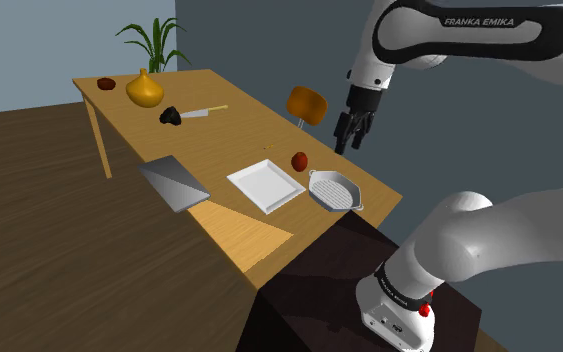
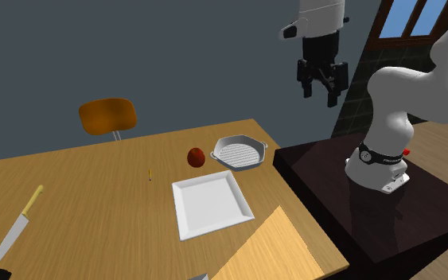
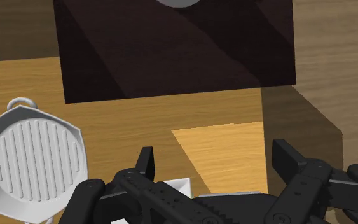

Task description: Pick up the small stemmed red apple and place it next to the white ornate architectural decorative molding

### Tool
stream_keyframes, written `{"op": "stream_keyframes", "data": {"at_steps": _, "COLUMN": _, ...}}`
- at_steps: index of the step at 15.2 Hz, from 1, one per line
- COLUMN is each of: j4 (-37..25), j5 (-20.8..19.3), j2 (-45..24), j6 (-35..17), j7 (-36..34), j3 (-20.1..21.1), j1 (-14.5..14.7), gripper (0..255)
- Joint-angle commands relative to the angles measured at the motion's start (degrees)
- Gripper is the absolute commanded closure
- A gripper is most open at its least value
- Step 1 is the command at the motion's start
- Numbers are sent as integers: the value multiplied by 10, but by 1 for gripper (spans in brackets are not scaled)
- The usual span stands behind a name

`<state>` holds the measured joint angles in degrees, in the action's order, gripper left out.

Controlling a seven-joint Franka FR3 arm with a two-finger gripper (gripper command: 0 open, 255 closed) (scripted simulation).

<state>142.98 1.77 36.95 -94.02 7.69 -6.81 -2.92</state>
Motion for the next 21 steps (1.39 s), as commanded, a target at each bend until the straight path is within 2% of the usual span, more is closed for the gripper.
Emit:
{"op": "stream_keyframes", "data": {"at_steps": 1, "j4": 2, "j5": -14, "j2": -32, "j6": -39, "j7": 26, "j3": -17, "j1": -6, "gripper": 0}}
{"op": "stream_keyframes", "data": {"at_steps": 6, "j4": -3, "j5": -33, "j2": -114, "j6": -128, "j7": 81, "j3": -54, "j1": -15, "gripper": 0}}
{"op": "stream_keyframes", "data": {"at_steps": 11, "j4": -28, "j5": -35, "j2": -210, "j6": -211, "j7": 138, "j3": -89, "j1": -21, "gripper": 0}}
{"op": "stream_keyframes", "data": {"at_steps": 16, "j4": -73, "j5": -15, "j2": -316, "j6": -281, "j7": 201, "j3": -117, "j1": -26, "gripper": 0}}
{"op": "stream_keyframes", "data": {"at_steps": 21, "j4": -139, "j5": 26, "j2": -427, "j6": -333, "j7": 269, "j3": -131, "j1": -37, "gripper": 0}}
